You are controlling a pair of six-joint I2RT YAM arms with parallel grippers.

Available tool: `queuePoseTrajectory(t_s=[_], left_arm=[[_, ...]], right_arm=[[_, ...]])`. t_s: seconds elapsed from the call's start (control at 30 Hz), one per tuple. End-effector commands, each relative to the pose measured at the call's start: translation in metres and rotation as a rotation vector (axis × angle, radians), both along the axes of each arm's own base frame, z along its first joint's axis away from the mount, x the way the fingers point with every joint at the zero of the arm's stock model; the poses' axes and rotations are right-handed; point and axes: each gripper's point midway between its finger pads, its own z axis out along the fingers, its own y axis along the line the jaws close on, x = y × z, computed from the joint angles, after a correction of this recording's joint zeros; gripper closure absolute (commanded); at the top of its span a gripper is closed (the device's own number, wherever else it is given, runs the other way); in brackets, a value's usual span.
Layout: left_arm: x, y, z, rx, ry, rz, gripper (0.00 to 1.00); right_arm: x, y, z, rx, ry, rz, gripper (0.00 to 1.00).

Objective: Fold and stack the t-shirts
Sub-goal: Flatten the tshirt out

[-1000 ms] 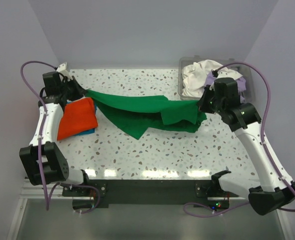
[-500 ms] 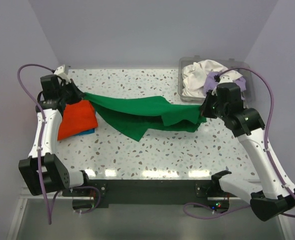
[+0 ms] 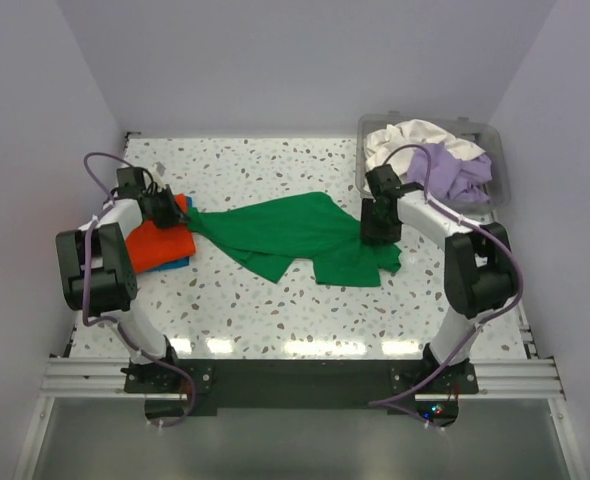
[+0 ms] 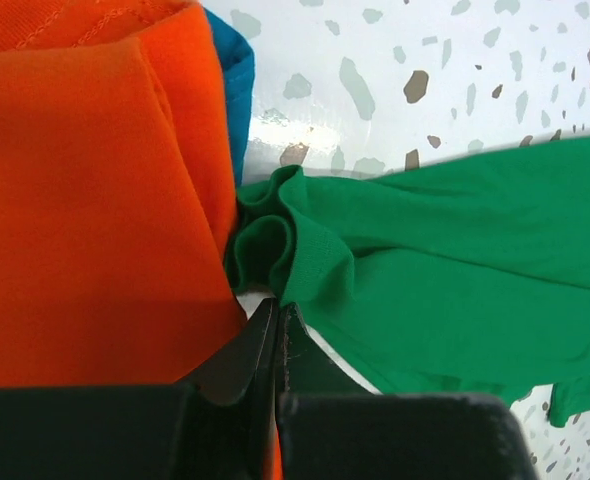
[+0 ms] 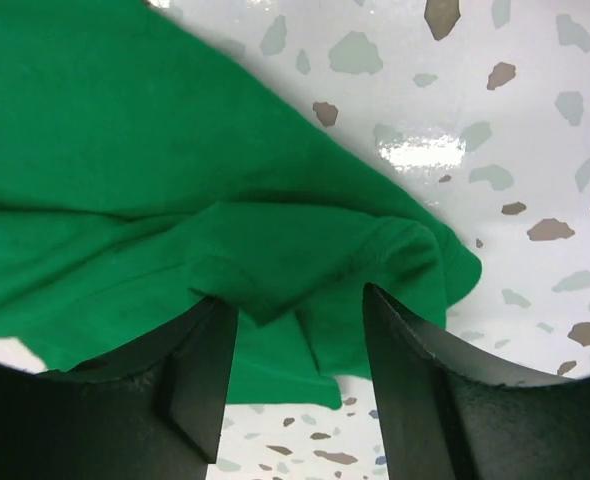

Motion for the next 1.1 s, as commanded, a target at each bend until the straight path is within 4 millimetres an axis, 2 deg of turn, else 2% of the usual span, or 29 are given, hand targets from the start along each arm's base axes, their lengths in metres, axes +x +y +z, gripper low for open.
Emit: queuePoseTrajectory(t_s=[0.0,0.03,0.1,0.13,0.27,0.37,0.5,0.83,0.97,1.07], left_arm=[[0.026,0.003,0.036,0.021,-0.157,-0.052,1.00],[0.024,0.002,0.037,0.022,-0.160,-0.053,1.00],[0.018,0.002,0.034,0.021,-0.150,-0.049,1.00],[0.017,0.002,0.036,0.023,-0.153,-0.046,1.00],[0.009,0.000,0.037,0.020,-0.152,-0.036,1.00],[0.007,-0.001,0.039,0.016,-0.155,-0.031,1.00],[0.005,-0.002,0.040,0.009,-0.151,-0.030,1.00],[0.005,-0.004,0.040,-0.006,-0.148,-0.030,1.00],[0.006,-0.004,0.040,-0.008,-0.149,-0.028,1.00],[0.006,-0.004,0.042,-0.007,-0.154,-0.030,1.00]], right_arm=[[0.007,0.004,0.043,0.061,-0.139,-0.009,0.43],[-0.010,0.002,0.039,0.076,-0.126,-0.009,0.44],[-0.028,0.003,0.033,0.110,-0.101,-0.002,0.48],[-0.044,0.001,0.024,0.121,-0.076,-0.008,0.50],[-0.072,0.004,0.006,0.166,-0.025,-0.001,0.55],[-0.080,0.002,-0.010,0.157,0.009,0.004,0.56],[-0.082,-0.001,-0.025,0.130,0.051,0.010,0.56],[-0.090,-0.002,-0.038,0.127,0.106,-0.008,0.62],[-0.097,0.001,-0.046,0.138,0.152,-0.002,0.70],[-0.103,0.000,-0.049,0.133,0.179,-0.002,0.83]])
